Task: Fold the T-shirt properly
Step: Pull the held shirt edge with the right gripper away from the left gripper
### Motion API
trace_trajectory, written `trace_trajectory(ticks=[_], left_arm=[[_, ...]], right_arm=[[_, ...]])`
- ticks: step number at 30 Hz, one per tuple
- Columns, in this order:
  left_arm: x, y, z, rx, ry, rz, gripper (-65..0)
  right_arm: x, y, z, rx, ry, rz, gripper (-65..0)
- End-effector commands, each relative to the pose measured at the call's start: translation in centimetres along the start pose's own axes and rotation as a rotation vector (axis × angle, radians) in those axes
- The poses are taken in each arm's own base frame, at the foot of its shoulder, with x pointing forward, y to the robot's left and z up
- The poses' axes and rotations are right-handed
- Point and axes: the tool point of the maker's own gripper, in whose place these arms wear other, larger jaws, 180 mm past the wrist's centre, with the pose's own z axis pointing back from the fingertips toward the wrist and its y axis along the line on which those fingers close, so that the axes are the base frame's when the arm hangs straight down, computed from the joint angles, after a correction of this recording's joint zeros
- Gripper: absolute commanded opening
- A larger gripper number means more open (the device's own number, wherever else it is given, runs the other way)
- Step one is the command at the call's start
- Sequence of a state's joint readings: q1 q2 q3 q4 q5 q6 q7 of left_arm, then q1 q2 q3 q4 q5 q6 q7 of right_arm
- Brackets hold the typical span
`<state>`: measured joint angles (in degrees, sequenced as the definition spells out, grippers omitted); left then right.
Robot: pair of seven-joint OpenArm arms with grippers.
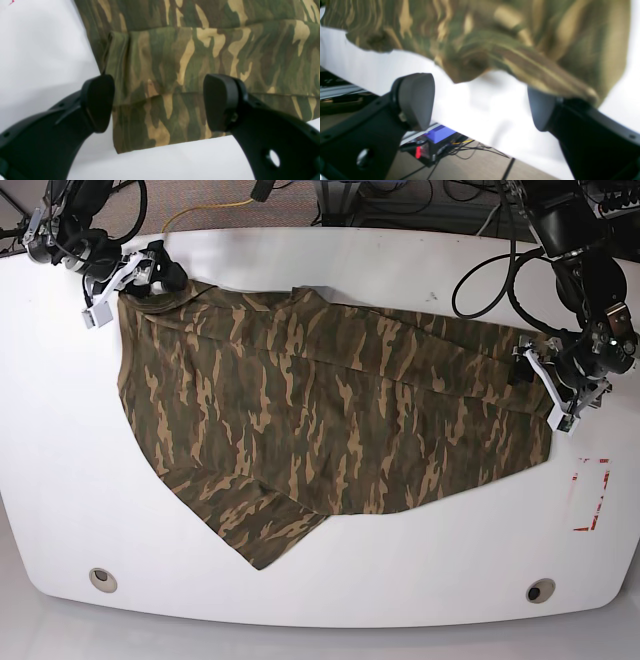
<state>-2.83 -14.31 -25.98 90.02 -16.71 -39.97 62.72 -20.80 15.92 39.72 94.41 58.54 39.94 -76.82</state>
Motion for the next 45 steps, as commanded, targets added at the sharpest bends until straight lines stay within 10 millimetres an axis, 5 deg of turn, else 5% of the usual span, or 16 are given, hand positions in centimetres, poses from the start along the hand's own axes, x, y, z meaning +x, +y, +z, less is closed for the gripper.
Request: trace_trajectory(ticks=[1, 13, 21, 28, 33, 41, 45], left_arm=[[0.3, 0.8, -0.3, 0.016, -0.014, 0.0, -12.8], [-1.1, -1.9, -2.1, -0.032, -0.006, -0.046, -12.8], [-1.2, -1.8, -2.0, -0.03, -0.004, -0.043, -12.8], [-1.0, -1.7, -2.0, -0.028, -0.008, -0.044, -12.8], [-1.1, -1.8, -2.1, -0.03, -0.004, -0.045, -12.8], [-1.3, -1.8, -2.1, -0.031, -0.001, -0.043, -12.8], [-1.2, -1.8, -2.1, -0.031, -0.003, -0.046, -12.8]], right_arm=[[2.7, -0.5, 1.0, -0.014, -0.048, 0.056, -9.7], [8.8, -3.7, 1.3, -0.057, -0.116, 0.071, -9.7], [4.9, -2.7, 3.4, -0.044, -0.081, 0.068, -9.7], [0.9, 0.2, 4.4, -0.01, -0.083, 0.031, -9.7], [-0.8, 1.4, 3.4, 0.017, -0.086, -0.022, -9.7], [-2.2, 0.6, 0.5, 0.062, -0.044, -0.118, -9.7], [-0.8, 0.1, -0.1, 0.04, -0.055, -0.091, -9.7]])
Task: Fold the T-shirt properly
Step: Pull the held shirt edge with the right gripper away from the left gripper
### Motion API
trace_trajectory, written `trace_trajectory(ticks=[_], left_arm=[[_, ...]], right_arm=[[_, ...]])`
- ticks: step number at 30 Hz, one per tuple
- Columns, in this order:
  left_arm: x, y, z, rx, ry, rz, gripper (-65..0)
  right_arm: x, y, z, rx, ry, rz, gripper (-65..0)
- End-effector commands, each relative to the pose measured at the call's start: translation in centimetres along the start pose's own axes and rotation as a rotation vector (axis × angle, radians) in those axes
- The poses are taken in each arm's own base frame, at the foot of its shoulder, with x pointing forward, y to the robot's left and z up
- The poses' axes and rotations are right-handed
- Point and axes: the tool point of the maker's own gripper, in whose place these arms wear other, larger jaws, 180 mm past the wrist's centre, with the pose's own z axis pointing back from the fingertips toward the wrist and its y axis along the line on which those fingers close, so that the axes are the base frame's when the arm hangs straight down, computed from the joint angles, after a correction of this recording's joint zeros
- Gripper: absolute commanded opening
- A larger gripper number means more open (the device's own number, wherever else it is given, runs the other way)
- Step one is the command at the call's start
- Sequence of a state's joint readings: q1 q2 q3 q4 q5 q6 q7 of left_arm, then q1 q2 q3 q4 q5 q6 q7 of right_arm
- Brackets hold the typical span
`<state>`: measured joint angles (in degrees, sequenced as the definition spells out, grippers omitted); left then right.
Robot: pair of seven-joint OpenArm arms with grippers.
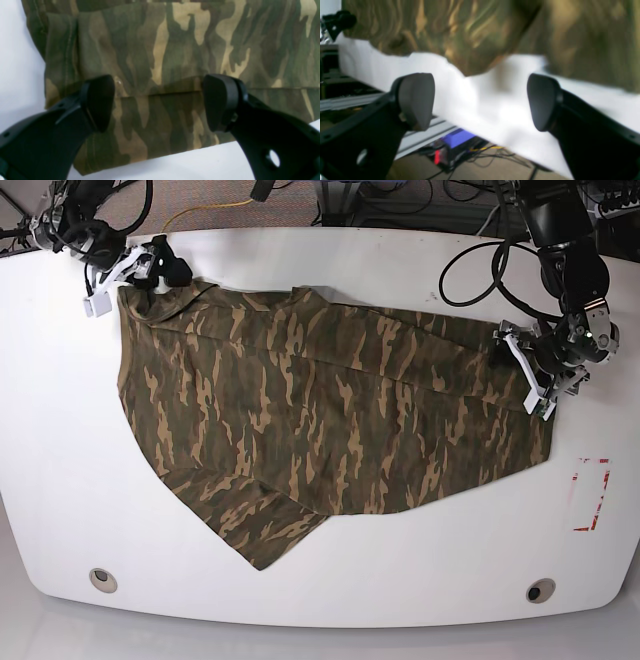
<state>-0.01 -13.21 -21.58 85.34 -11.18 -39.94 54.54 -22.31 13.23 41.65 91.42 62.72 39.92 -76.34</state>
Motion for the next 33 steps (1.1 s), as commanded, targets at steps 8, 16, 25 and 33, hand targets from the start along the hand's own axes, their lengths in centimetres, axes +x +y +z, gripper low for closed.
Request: trace_trajectory(ticks=[8, 16, 25, 33], left_arm=[[1.3, 0.9, 0.7, 0.022, -0.039, -0.014, -12.8], [1.3, 0.9, 0.7, 0.022, -0.038, -0.013, -12.8], [1.2, 0.9, 0.6, 0.021, -0.037, -0.012, -12.8], [1.3, 0.8, 0.6, 0.02, -0.037, -0.013, -12.8]], right_arm=[[1.1, 1.4, -1.7, 0.035, 0.005, 0.046, -9.7], [1.0, 3.3, -3.4, 0.095, 0.006, 0.045, -9.7], [1.2, 3.5, -3.5, 0.1, 0.002, 0.05, -26.2], [2.1, 3.7, -3.5, 0.106, -0.018, 0.063, -65.0]])
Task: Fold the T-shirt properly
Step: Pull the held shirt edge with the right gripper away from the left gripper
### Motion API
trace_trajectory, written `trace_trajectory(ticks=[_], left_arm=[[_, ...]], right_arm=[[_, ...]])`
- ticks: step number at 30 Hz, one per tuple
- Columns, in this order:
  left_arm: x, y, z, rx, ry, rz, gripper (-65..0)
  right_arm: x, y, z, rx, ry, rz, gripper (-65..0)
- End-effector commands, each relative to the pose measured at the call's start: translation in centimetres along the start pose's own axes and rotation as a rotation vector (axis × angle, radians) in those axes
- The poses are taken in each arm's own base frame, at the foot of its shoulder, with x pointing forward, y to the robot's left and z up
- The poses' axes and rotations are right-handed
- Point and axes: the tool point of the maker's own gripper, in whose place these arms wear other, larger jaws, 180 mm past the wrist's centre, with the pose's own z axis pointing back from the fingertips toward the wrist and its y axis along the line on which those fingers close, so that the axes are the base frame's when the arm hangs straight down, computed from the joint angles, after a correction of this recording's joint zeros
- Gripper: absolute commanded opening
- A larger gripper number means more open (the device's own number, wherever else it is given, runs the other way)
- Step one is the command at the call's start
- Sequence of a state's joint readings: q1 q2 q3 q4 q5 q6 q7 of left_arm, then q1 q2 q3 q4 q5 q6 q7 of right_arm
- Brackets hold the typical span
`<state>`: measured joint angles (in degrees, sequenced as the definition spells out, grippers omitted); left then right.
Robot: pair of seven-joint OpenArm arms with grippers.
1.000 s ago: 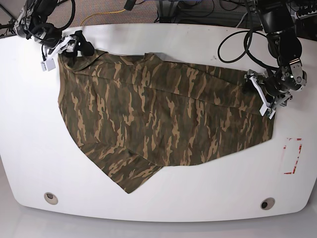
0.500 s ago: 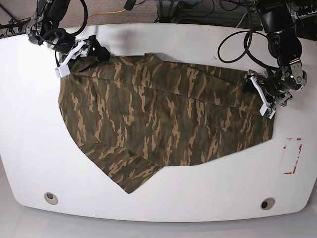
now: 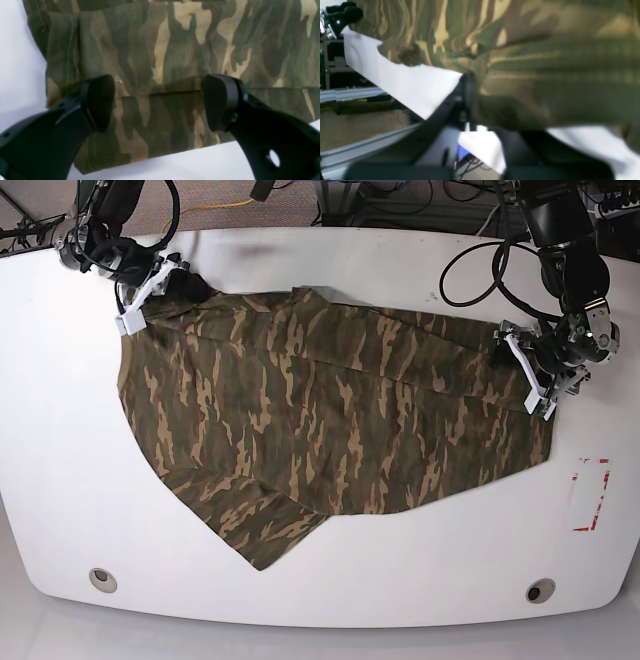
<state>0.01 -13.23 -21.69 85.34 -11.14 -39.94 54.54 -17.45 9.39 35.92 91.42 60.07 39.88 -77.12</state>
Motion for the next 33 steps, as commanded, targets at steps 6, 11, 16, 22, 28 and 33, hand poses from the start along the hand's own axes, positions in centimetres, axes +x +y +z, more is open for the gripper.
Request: trace_trajectory(ticks=[6, 11, 16, 22, 28, 33], left_arm=[[1.3, 0.7, 0.5, 0.017, -0.036, -0.015, -12.8], [1.3, 0.8, 0.6, 0.018, -0.036, -0.013, -12.8], [1.3, 0.9, 0.6, 0.021, -0.036, -0.015, -12.8], [1.2, 0.9, 0.6, 0.021, -0.035, -0.014, -12.8], [0.9, 0.7, 0.6, 0.018, -0.028, -0.015, -12.8], [0.8, 0.7, 0.6, 0.017, -0.026, -0.013, -12.8]], right_arm=[[2.0, 2.3, 1.6, 0.048, -0.07, 0.079, -65.0], [1.3, 3.8, 3.3, 0.08, -0.052, 0.126, -65.0], [1.5, 4.9, 4.9, 0.137, -0.065, 0.142, -65.0], [3.1, 4.7, 6.8, 0.154, -0.068, 0.191, -65.0], [4.1, 3.2, 7.7, 0.133, -0.045, 0.202, -65.0], [1.9, 4.0, 6.0, 0.192, 0.077, 0.205, -65.0]])
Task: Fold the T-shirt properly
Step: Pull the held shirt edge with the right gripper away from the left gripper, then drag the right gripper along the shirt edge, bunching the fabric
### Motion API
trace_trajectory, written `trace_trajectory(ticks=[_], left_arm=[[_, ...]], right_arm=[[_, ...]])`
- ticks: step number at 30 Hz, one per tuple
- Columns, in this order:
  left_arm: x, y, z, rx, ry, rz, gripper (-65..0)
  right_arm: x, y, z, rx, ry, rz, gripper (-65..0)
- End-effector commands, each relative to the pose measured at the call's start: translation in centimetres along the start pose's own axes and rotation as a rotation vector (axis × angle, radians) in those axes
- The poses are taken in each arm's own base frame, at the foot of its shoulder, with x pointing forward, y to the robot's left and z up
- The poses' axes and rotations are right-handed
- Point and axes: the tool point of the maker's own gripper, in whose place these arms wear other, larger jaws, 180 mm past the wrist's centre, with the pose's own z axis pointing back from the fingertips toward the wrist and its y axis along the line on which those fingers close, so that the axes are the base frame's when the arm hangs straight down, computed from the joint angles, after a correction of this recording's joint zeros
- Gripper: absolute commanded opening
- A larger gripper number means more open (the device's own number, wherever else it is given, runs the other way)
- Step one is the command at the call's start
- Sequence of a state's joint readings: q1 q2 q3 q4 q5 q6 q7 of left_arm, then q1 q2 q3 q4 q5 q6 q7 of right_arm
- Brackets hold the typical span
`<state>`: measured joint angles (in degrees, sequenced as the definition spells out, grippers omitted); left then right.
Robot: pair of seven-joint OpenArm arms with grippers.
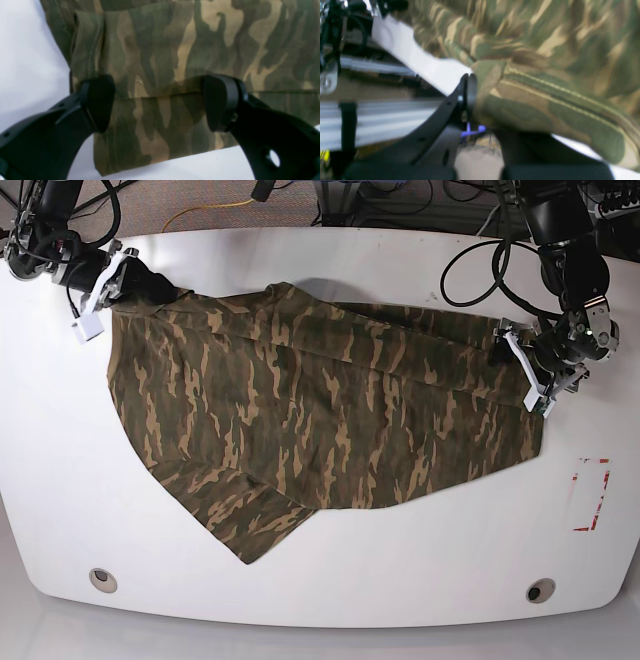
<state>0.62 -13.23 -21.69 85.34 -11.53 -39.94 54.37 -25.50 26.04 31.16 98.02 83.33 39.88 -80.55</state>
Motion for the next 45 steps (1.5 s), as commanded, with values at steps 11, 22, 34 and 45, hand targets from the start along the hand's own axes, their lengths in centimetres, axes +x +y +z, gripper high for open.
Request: trace_trajectory(ticks=[11, 22, 34, 45], left_arm=[[1.3, 0.8, 0.6, 0.024, -0.03, -0.022, -12.8], [1.0, 0.9, 0.6, 0.024, -0.026, -0.019, -12.8], [1.1, 0.7, 0.6, 0.021, -0.026, -0.02, -12.8], [1.0, 0.8, 0.6, 0.022, -0.027, -0.017, -12.8]], right_arm=[[-0.5, 2.4, 0.1, 0.053, 0.127, 0.121, -65.0], [2.0, -2.6, 1.7, -0.028, 0.094, 0.053, -65.0], [9.1, -6.2, 1.3, -0.023, -0.098, -0.002, -65.0], [11.9, -7.8, -2.7, -0.014, -0.152, -0.066, -65.0]])
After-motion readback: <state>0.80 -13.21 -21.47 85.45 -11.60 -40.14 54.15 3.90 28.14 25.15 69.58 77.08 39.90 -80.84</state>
